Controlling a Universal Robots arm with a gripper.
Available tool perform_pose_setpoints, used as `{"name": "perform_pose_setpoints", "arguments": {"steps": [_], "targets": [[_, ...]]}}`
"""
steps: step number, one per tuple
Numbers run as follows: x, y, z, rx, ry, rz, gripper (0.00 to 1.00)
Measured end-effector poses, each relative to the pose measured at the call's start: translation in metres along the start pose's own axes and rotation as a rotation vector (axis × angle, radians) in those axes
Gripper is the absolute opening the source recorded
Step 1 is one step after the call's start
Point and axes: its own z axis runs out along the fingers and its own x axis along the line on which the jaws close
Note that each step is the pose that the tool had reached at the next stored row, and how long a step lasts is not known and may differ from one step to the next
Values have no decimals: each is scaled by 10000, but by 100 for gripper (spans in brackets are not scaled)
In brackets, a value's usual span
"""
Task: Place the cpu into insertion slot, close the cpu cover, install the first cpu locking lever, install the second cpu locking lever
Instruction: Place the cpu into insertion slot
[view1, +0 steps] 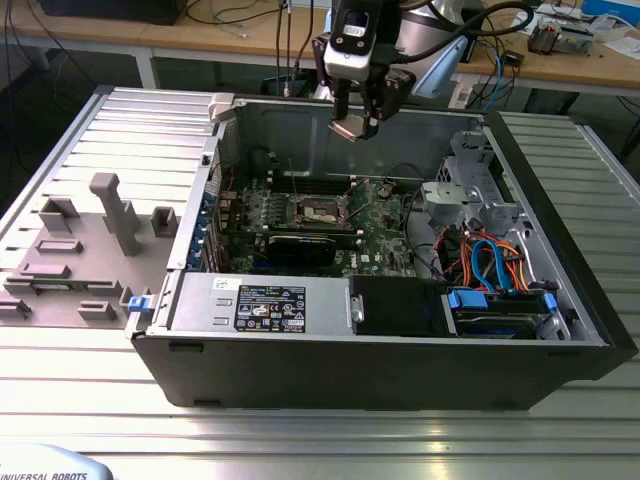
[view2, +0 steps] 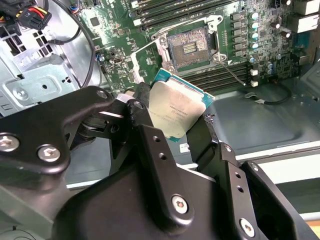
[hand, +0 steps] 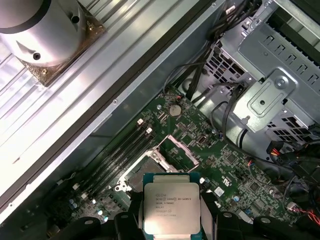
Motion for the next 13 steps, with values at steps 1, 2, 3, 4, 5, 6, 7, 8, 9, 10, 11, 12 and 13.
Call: {"name": "perform_pose_setpoints", "arguments": {"steps": [1,2,3,4,5,6,7,8,9,10,11,12,13], "targets": [[0,0,0,-1,-3,42,54],[0,0,0,-2,-9,103,54],[0,0,1,-4,-16,176,54],[0,0,1,-5,-23,258,54],[0,0,2,-7,-30,337,54],[0,0,2,-8,-37,415,54],[0,0,2,-10,-44,492,54],[0,0,3,-12,-56,627,54],[0,0,5,-15,-73,811,54],[0,0,5,-17,-79,889,54],[0,0,5,-17,-81,893,54],[0,0,5,-17,-80,893,54],[0,0,5,-17,-80,894,54]]}}
